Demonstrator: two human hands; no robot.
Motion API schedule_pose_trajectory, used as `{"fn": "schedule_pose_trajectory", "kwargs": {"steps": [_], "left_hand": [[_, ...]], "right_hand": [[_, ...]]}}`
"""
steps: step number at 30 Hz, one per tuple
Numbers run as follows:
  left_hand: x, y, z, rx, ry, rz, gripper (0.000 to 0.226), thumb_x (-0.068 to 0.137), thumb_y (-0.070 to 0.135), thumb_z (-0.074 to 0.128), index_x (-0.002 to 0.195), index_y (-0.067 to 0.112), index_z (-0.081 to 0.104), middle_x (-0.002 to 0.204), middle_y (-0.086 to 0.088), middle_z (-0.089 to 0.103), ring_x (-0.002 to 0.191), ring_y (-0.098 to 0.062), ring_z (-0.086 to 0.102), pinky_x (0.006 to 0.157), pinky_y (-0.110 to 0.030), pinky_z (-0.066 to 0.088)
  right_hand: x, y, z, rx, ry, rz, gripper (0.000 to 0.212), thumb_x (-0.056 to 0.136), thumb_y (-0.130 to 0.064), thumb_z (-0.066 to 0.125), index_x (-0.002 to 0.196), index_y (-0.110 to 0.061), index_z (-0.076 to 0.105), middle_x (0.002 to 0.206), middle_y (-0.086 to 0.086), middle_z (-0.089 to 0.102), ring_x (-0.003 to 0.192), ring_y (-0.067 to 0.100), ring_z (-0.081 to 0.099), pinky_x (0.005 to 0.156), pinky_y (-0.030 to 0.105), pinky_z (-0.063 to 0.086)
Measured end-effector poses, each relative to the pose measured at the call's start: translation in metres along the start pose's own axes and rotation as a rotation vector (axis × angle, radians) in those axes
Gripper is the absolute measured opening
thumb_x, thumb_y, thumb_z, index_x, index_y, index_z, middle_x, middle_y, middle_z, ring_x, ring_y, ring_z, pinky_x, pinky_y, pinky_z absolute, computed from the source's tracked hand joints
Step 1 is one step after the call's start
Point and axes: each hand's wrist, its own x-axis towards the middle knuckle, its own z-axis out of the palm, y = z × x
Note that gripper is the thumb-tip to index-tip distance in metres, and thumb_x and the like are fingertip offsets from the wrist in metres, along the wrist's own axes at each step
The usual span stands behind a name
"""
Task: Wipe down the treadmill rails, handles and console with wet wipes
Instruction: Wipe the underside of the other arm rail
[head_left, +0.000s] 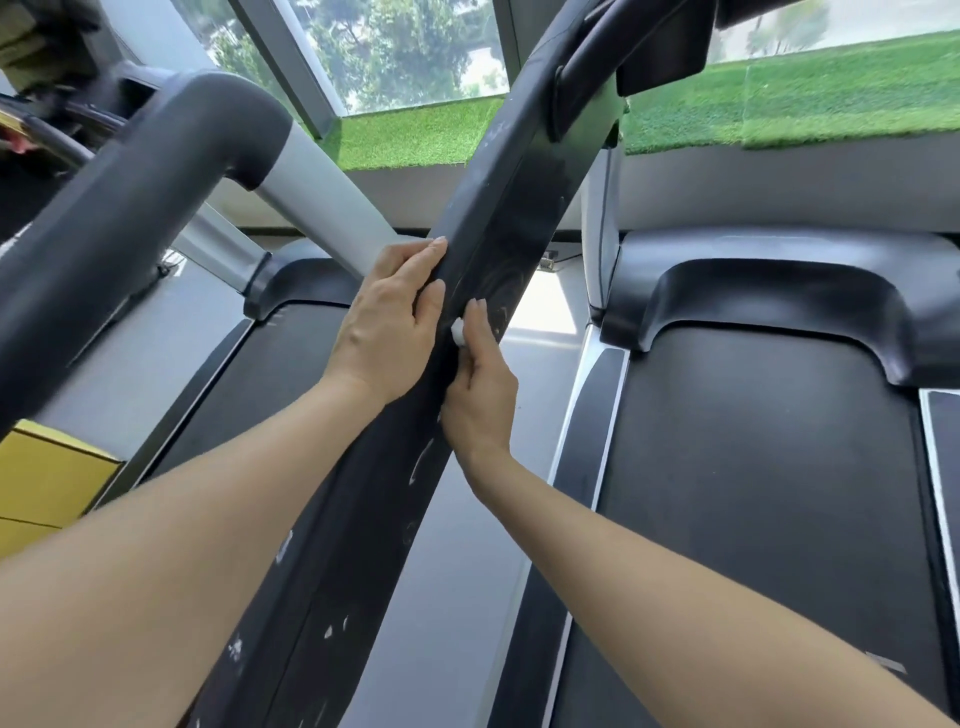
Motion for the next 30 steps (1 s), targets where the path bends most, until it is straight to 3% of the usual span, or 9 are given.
{"fn": "schedule_pose_trajectory", "kwargs": {"steps": [3, 5, 7, 11, 15, 18, 20, 23, 30], "left_hand": [[-0.010, 0.002, -0.006, 0.030, -0.044, -0.035, 0.042, 0.100, 0.020, 0.041, 0.142, 0.015, 0.041, 0.141, 0.006, 0.040, 0.125, -0.011, 0.042, 0.100, -0.015, 0.027], [-0.026, 0.002, -0.013, 0.046, -0.060, -0.049, 0.043, 0.100, 0.022, 0.042, 0.142, 0.014, 0.040, 0.141, 0.006, 0.039, 0.126, -0.012, 0.040, 0.102, -0.021, 0.029], [-0.043, 0.001, -0.021, 0.067, -0.054, -0.042, 0.043, 0.100, 0.024, 0.042, 0.142, 0.015, 0.041, 0.140, 0.006, 0.039, 0.125, -0.012, 0.041, 0.104, -0.027, 0.034], [-0.061, -0.005, -0.023, 0.128, -0.101, -0.034, 0.048, 0.099, 0.028, 0.043, 0.145, 0.017, 0.035, 0.143, 0.007, 0.035, 0.128, -0.011, 0.036, 0.101, -0.025, 0.031], [-0.061, -0.008, -0.018, 0.056, -0.051, -0.038, 0.047, 0.098, 0.024, 0.046, 0.144, 0.018, 0.037, 0.140, 0.006, 0.038, 0.128, -0.011, 0.038, 0.103, -0.020, 0.027], [-0.062, -0.010, -0.018, 0.056, -0.033, -0.023, 0.046, 0.098, 0.021, 0.047, 0.143, 0.017, 0.039, 0.138, 0.006, 0.040, 0.126, -0.011, 0.040, 0.104, -0.019, 0.028], [-0.062, -0.010, -0.017, 0.056, -0.024, -0.007, 0.046, 0.097, 0.020, 0.048, 0.142, 0.015, 0.040, 0.137, 0.006, 0.040, 0.125, -0.010, 0.041, 0.103, -0.014, 0.027], [-0.062, -0.011, -0.017, 0.044, -0.023, -0.004, 0.046, 0.097, 0.019, 0.048, 0.142, 0.015, 0.040, 0.134, 0.009, 0.040, 0.125, -0.007, 0.039, 0.101, -0.003, 0.022], [-0.062, -0.012, -0.016, 0.032, -0.010, 0.013, 0.045, 0.097, 0.019, 0.048, 0.142, 0.016, 0.041, 0.129, 0.017, 0.037, 0.126, -0.005, 0.037, 0.107, -0.008, 0.022]], "right_hand": [[-0.022, 0.002, -0.007, -0.004, -0.085, 0.034, 0.042, 0.102, -0.014, 0.038, 0.144, -0.020, 0.040, 0.148, -0.006, 0.039, 0.135, 0.006, 0.035, 0.100, -0.002, 0.024], [-0.036, 0.005, -0.015, -0.038, -0.107, 0.080, 0.039, 0.102, -0.014, 0.039, 0.140, -0.019, 0.047, 0.142, -0.006, 0.047, 0.131, 0.008, 0.041, 0.092, -0.008, 0.024], [-0.044, 0.006, -0.020, -0.043, -0.075, 0.132, 0.035, 0.101, -0.016, 0.042, 0.134, -0.017, 0.054, 0.133, -0.005, 0.056, 0.125, 0.011, 0.049, 0.094, -0.002, 0.029], [-0.030, 0.005, -0.025, 0.055, 0.157, 0.295, 0.032, 0.100, -0.017, 0.044, 0.128, -0.018, 0.059, 0.129, -0.004, 0.060, 0.122, 0.016, 0.052, 0.109, 0.030, 0.037], [-0.002, 0.010, -0.024, 0.215, 0.303, 0.388, 0.030, 0.100, -0.020, 0.047, 0.126, -0.019, 0.061, 0.128, -0.007, 0.060, 0.122, 0.012, 0.051, 0.099, 0.015, 0.035], [0.005, 0.013, -0.006, 0.200, 0.296, 0.422, 0.033, 0.101, -0.015, 0.041, 0.130, -0.020, 0.058, 0.131, -0.005, 0.058, 0.120, 0.014, 0.052, 0.089, 0.012, 0.036], [0.009, 0.011, 0.007, 0.200, 0.312, 0.426, 0.036, 0.101, -0.011, 0.038, 0.130, -0.022, 0.058, 0.130, -0.004, 0.059, 0.119, 0.016, 0.054, 0.084, 0.010, 0.039], [0.030, 0.002, 0.010, 0.242, 0.387, 0.447, 0.038, 0.099, -0.003, 0.038, 0.129, -0.018, 0.058, 0.131, -0.004, 0.058, 0.119, 0.014, 0.053, 0.070, -0.005, 0.033], [0.092, -0.014, -0.002, 0.328, 0.431, 0.401, 0.028, 0.099, -0.014, 0.048, 0.122, -0.015, 0.063, 0.123, -0.003, 0.063, 0.114, 0.016, 0.057, 0.089, 0.013, 0.041]]}}
